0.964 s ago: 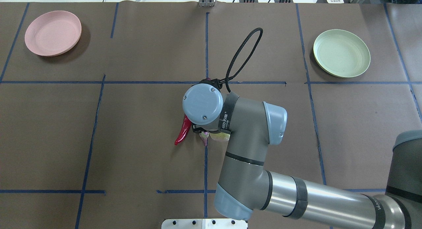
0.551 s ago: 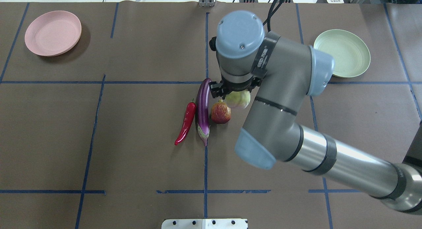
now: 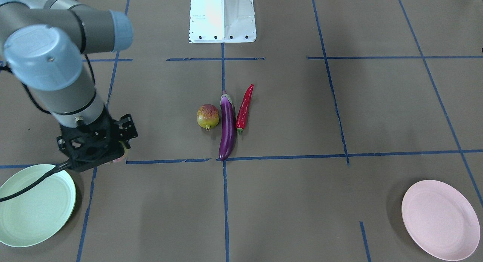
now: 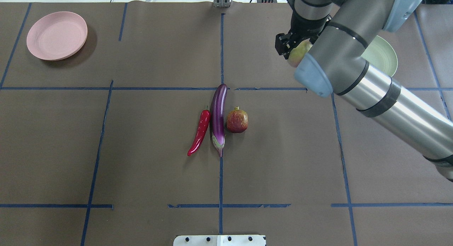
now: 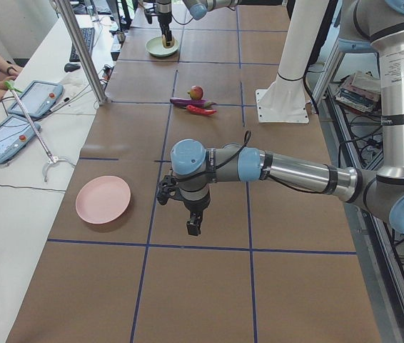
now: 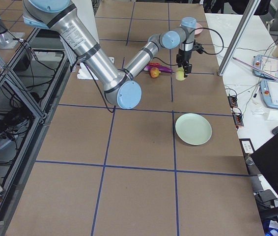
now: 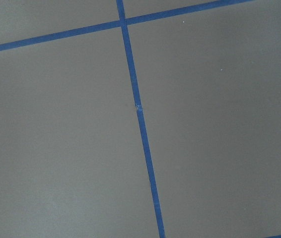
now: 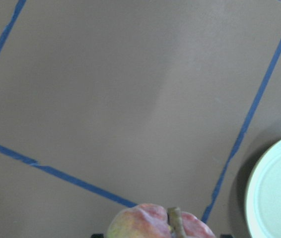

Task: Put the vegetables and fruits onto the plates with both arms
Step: 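Lift the apple with the right gripper and carry it to the green plate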

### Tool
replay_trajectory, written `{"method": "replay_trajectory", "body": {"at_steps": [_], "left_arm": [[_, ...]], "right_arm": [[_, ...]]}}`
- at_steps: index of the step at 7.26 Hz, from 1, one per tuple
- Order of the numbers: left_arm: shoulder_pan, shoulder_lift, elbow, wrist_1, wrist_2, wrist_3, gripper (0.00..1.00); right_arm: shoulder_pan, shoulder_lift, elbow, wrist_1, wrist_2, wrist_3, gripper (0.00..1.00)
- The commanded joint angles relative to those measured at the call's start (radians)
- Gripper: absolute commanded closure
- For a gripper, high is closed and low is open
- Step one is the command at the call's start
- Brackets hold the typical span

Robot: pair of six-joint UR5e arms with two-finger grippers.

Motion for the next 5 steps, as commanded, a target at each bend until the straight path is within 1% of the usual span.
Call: {"method": "replay_trajectory", "body": {"at_steps": [1,2,3,4,5], "left_arm": [[0.0,-0.002,0.002,0.0,-0.028,-0.001,0.0],[0.0,-0.002,0.002,0.0,-0.031,-0.001,0.0],[0.0,-0.002,0.002,0.002,-0.061,-0.002,0.0],[0.0,-0.002,0.002,0.002,-0.072,-0.002,0.0],[0.0,-0.002,0.008,0.0,-0.073,-0.001,0.0]], "right_arm": [[0.112,-0.075,-0.251,0.303,0.077,-0.175,0.7],[0.152,-0.081,-0.322,0.319,0.126,-0.274,0.7],[0.183,-0.115,-0.342,0.354,0.184,-0.316,0.7],[0.186,-0.165,-0.362,0.413,0.189,-0.317,0.7],[0.186,-0.191,-0.411,0.484,0.194,-0.315,0.7]]}}
